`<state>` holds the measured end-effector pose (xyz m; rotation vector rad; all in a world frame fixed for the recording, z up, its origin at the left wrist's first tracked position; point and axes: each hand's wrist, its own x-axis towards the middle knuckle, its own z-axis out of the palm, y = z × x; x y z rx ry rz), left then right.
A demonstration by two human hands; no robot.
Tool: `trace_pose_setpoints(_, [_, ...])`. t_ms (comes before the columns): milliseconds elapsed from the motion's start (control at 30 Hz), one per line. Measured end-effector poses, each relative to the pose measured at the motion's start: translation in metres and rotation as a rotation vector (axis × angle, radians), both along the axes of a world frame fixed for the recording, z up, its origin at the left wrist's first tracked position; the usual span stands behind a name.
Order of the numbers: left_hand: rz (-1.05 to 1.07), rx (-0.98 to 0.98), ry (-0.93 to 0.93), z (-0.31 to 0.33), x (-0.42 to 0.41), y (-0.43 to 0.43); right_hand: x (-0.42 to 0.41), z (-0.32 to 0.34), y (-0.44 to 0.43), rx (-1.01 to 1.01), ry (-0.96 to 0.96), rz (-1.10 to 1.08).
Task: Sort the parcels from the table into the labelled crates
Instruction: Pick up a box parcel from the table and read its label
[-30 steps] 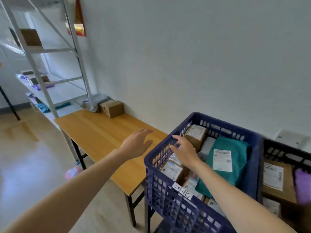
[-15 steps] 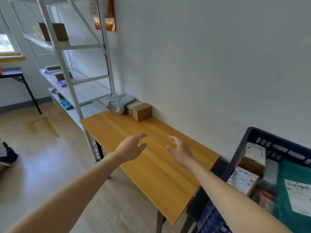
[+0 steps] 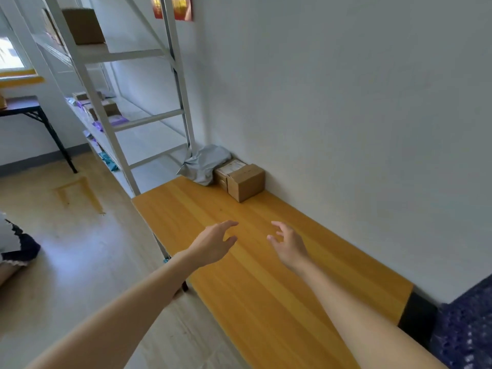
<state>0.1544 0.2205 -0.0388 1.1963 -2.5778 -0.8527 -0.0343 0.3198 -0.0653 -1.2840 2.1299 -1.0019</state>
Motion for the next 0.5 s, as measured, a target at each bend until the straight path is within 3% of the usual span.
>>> trace_pose_setpoints(200, [0.0, -0.02, -0.097, -0.014, -0.027, -0.092, -0.024, -0.02, -0.087, -0.054, -0.074, -0.046])
trace_pose_setpoints(500, [0.085, 0.101, -0.019, -0.042, -0.052, -0.19, -0.032, -0.051, -0.162, 0.008, -0.193, -0.055])
